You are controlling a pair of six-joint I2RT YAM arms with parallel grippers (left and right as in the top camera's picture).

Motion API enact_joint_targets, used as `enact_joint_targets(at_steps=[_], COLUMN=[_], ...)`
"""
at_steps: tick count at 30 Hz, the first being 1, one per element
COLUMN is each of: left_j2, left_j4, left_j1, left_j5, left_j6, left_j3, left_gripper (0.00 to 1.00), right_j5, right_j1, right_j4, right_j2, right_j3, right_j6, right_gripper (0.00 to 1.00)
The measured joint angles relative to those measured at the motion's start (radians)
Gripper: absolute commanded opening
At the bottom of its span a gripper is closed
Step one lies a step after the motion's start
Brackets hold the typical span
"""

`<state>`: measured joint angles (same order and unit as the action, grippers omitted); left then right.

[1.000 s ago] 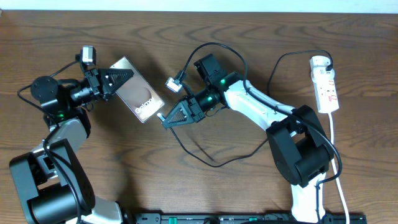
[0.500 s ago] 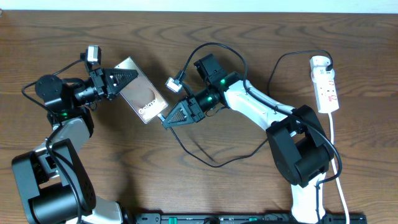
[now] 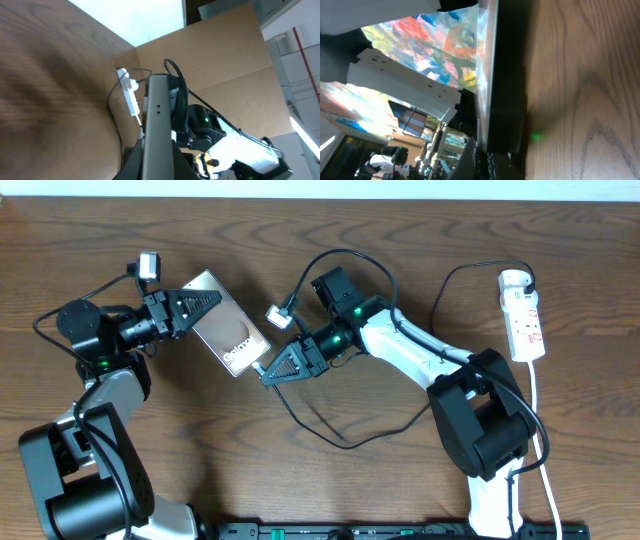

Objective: Plug charger to phone and switch on socket
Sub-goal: 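Push the connector with the right gripper into the phone's bottom port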

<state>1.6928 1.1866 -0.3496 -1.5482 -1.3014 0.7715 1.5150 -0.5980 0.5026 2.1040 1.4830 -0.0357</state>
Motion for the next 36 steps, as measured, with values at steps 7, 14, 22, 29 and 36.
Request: enact_joint_targets(at_steps=[7, 14, 22, 29, 36], left_j2=[0.000, 0.000, 0.000, 0.000, 0.000], left_j4=[0.000, 0.000, 0.000, 0.000, 0.000], left_j1=[0.000, 0.000, 0.000, 0.000, 0.000], left_j5=[0.006, 0.009, 0.009, 0.009, 0.009], left_j6=[0.020, 0.017, -0.022, -0.034, -0.033], left_j3=[0.000, 0.000, 0.000, 0.000, 0.000], left_gripper=[0.07, 0.07, 0.07, 0.07, 0.07], right_j5=[0.014, 0.015, 0.015, 0.015, 0.015], right_j1=[-0.001, -0.001, -0.001, -0.001, -0.001], right_j4=[-0.003, -0.003, -0.003, -0.003, -0.003], right_j2=[0.000, 0.000, 0.000, 0.000, 0.000], right_j3=[0.000, 0.000, 0.000, 0.000, 0.000], right_j6=[0.000, 0.000, 0.000, 0.000, 0.000], right_gripper=[0.01, 0.01, 0.01, 0.01, 0.01])
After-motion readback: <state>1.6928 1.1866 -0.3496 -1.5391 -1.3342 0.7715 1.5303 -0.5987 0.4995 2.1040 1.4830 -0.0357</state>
